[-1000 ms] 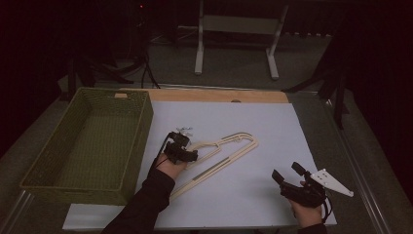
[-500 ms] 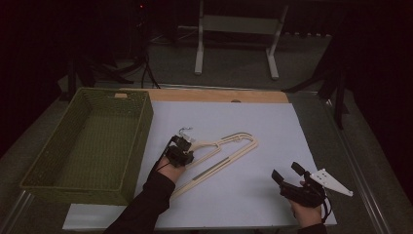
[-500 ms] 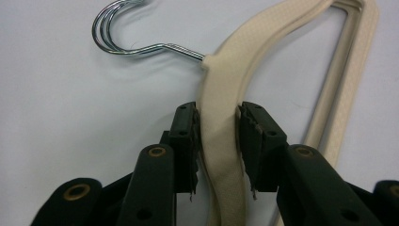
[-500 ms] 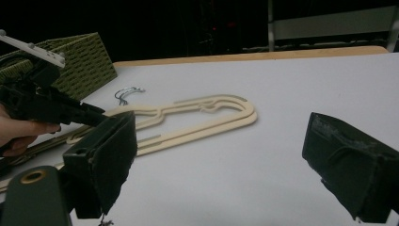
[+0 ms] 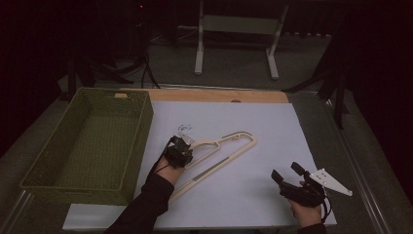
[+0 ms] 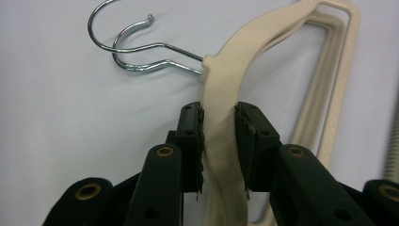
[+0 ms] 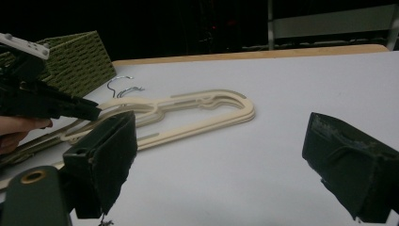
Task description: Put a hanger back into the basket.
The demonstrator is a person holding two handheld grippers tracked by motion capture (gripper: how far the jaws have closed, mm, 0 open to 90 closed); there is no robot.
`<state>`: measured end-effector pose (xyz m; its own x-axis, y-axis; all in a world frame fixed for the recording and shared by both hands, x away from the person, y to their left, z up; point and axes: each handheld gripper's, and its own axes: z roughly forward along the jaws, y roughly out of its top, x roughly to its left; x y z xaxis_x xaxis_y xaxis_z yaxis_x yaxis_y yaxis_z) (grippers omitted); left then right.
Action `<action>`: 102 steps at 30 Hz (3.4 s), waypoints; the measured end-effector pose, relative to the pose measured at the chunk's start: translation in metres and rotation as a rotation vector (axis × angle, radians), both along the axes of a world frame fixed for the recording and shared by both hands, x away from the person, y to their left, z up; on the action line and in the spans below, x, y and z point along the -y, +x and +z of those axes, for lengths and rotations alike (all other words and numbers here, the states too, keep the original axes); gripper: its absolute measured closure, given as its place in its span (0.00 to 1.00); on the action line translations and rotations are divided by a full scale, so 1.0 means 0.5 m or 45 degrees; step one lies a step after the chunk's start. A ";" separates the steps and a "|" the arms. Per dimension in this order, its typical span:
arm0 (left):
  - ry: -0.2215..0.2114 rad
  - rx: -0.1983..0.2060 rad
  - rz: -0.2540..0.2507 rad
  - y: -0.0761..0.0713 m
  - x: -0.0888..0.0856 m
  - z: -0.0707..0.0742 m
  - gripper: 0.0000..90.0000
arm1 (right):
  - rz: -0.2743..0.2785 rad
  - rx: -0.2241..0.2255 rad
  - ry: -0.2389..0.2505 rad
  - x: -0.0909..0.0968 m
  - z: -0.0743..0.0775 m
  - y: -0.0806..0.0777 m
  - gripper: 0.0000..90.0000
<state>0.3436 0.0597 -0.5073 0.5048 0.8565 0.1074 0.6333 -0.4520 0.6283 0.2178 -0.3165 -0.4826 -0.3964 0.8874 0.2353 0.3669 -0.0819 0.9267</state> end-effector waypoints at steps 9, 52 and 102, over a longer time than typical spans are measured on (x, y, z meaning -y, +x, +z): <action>-0.015 -0.045 -0.042 -0.008 0.021 -0.012 0.81 | 0.002 -0.002 -0.003 -0.002 0.000 0.000 0.12; -0.132 -0.069 -0.125 0.008 0.030 0.014 0.83 | 0.004 -0.003 0.025 0.004 0.001 0.000 0.12; -0.348 -0.066 -0.294 -0.039 0.036 0.104 0.89 | 0.317 0.075 -0.623 -0.210 0.020 0.190 0.32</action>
<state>0.3243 0.0415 -0.4553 0.6870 0.7129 -0.1404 0.5682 -0.4068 0.7153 0.3126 -0.2115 -0.4728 -0.6085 0.7654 -0.2095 0.2667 0.4460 0.8544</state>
